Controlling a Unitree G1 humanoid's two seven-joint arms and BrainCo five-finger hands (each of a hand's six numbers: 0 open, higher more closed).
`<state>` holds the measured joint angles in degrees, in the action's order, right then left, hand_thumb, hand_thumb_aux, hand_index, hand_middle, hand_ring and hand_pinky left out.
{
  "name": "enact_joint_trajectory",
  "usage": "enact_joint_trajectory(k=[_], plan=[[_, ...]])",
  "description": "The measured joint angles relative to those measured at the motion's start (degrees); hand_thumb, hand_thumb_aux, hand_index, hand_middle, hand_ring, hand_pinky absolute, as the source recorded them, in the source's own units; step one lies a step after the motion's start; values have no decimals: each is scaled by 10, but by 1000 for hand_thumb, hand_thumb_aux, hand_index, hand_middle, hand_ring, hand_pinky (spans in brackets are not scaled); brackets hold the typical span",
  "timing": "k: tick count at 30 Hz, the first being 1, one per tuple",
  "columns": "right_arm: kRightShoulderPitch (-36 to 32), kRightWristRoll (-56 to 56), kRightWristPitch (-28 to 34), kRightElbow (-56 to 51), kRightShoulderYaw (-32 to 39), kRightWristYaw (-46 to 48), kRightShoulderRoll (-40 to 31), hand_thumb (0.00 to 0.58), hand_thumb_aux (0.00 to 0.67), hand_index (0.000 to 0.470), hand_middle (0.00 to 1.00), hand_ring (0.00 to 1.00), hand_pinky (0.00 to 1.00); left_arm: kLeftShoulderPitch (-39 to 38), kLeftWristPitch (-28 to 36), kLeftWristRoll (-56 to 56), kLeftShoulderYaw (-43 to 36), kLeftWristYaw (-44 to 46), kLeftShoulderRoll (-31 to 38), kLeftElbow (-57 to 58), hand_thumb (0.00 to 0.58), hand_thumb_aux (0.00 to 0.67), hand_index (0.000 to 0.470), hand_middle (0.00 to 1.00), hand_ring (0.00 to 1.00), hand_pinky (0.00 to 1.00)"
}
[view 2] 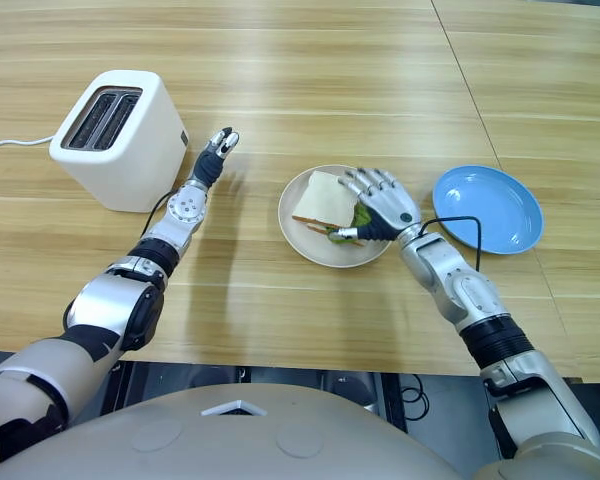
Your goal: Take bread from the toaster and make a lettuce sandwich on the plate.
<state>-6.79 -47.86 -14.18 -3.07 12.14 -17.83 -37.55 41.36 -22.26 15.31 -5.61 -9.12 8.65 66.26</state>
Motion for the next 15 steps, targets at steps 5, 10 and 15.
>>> enact_joint_trajectory(k=[5,10,15], plan=[[38,93,-22,101,-122,-33,15,0,0,0,0,0,0,-40,-55,-21,12,-3,8,-67,0,0,0,0,0,0],[105,148,-7,134,-162,45,9,0,0,0,0,0,0,-137,-92,-102,29,132,44,-232,580,670,460,1000,1000,1000],[228,204,1,132,-158,182,-24,580,670,460,1000,1000,1000,-291,-35,-138,-6,293,128,-440,580,670,460,1000,1000,1000]])
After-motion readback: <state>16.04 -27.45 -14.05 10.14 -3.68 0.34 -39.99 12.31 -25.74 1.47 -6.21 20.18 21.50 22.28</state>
